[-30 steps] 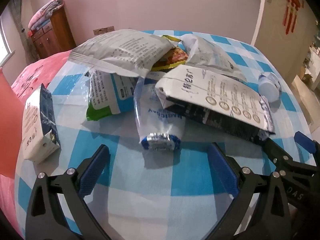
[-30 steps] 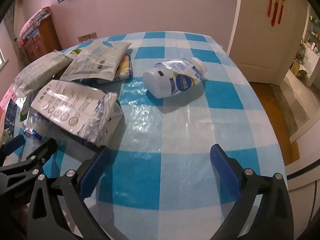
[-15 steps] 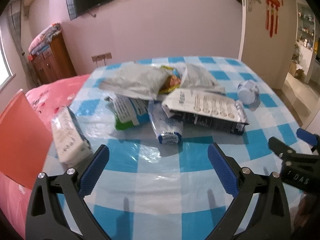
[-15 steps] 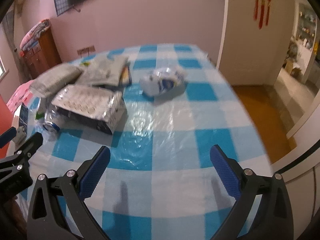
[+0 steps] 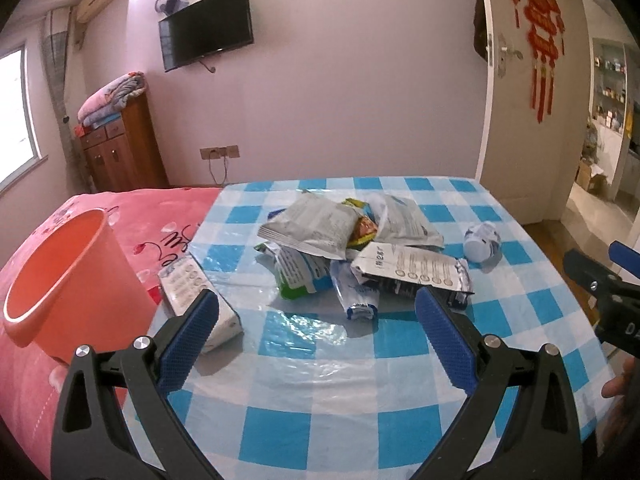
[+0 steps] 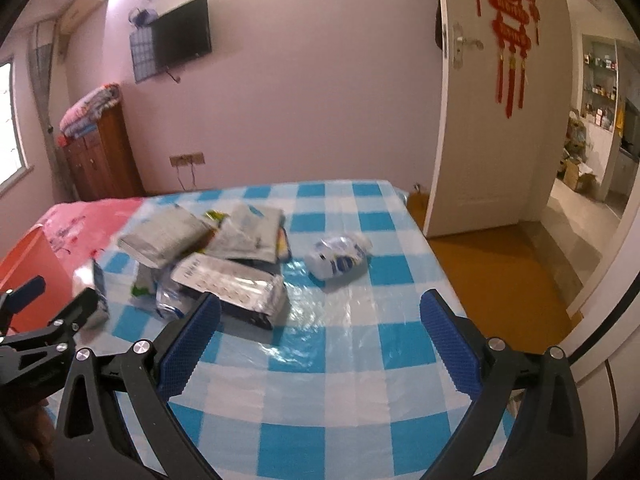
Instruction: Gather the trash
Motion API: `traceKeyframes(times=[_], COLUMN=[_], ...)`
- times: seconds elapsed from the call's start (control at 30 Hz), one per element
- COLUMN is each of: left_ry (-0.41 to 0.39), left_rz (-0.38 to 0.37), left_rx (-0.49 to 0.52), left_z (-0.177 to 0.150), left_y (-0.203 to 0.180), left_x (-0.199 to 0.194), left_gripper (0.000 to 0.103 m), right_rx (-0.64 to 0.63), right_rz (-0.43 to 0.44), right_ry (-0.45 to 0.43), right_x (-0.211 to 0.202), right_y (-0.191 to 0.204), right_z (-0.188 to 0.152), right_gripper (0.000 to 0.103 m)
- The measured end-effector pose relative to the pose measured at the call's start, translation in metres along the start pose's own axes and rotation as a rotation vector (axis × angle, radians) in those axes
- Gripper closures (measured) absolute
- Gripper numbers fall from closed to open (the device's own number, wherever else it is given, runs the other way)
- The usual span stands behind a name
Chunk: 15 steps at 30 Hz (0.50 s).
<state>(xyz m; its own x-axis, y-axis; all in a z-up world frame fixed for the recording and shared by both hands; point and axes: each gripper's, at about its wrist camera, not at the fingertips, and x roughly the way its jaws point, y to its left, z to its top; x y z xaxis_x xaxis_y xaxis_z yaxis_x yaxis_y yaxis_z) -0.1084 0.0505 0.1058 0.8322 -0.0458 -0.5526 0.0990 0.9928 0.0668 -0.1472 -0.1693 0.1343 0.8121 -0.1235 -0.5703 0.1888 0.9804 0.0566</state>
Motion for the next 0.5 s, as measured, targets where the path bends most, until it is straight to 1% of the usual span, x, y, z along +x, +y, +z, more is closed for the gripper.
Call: traceKeyframes(times=[0.1,0.27,0.5], left_ry=[-0.017,-0.040,-0.068], left_rz=[0.004,0.010,0.020], left_rx=[-0.007,-0.020,-0.028], left_z=[0.004,0.009,0.012], left_y=[0.005,0.012,0.016], left_x=[-0.009,-0.024,-0.040], left_gripper=[0.004,0.004,0.004], right_rx=[-0.012,-0.028,-0.033], right_rz=[0.007,0.034,0.046], right_ry=[-0.042,-0.082,-0.113], right_x=[-0.016,-0.031,-0.047], right_y=[0.007,0.016,0.023], right_z=[0.005,0.010,0.011], right_gripper=[0.004,0.004,0.004])
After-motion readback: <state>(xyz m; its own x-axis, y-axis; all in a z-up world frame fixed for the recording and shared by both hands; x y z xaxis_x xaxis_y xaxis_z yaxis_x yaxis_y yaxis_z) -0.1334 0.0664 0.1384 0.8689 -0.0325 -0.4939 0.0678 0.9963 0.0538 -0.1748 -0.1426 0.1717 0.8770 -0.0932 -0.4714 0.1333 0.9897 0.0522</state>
